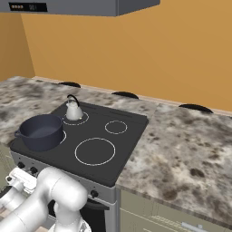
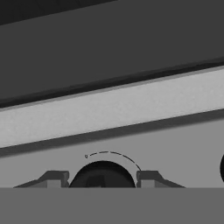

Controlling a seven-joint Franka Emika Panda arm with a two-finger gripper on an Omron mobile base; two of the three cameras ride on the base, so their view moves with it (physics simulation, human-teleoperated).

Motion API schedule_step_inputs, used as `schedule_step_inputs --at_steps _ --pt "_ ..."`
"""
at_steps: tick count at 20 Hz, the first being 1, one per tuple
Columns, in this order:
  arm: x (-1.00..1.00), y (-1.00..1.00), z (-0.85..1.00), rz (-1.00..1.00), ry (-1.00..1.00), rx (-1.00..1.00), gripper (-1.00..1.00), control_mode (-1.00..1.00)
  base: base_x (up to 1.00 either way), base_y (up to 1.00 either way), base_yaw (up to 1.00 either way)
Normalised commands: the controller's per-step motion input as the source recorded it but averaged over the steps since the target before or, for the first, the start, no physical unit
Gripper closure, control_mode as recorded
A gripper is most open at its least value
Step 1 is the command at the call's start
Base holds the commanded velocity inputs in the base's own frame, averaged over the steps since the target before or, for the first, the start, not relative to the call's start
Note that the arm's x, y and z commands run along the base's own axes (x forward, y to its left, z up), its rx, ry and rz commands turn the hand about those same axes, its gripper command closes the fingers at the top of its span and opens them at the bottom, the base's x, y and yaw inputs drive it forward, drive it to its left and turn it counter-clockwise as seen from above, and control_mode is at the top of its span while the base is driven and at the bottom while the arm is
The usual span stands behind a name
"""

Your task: Pick the kettle from the cabinet and place it on a stove burner. Then pick the pot from the counter and place it on another stove burner. Finally, turn both burners on.

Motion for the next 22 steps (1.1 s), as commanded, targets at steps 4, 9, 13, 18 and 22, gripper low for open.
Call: schedule_step_inputs --at_steps 4,9,13,18,22 --pt "-0.01 0.0 0.03 0.0 0.0 -0.18 1.0 -1.0 0.0 0.0 0.0" --pt "-0.01 0.0 0.18 0.0 0.01 -0.29 1.0 -1.0 0.0 0.0 0.0" --pt "-0.03 0.0 0.15 0.0 0.03 -0.28 1.0 -1.0 0.0 0.0 0.0" --pt "-0.07 0.0 0.1 0.0 0.02 -0.26 1.0 -1.0 0.0 0.0 0.0" --pt "-0.1 0.0 0.05 0.0 0.01 -0.25 1.0 -1.0 0.0 0.0 0.0"
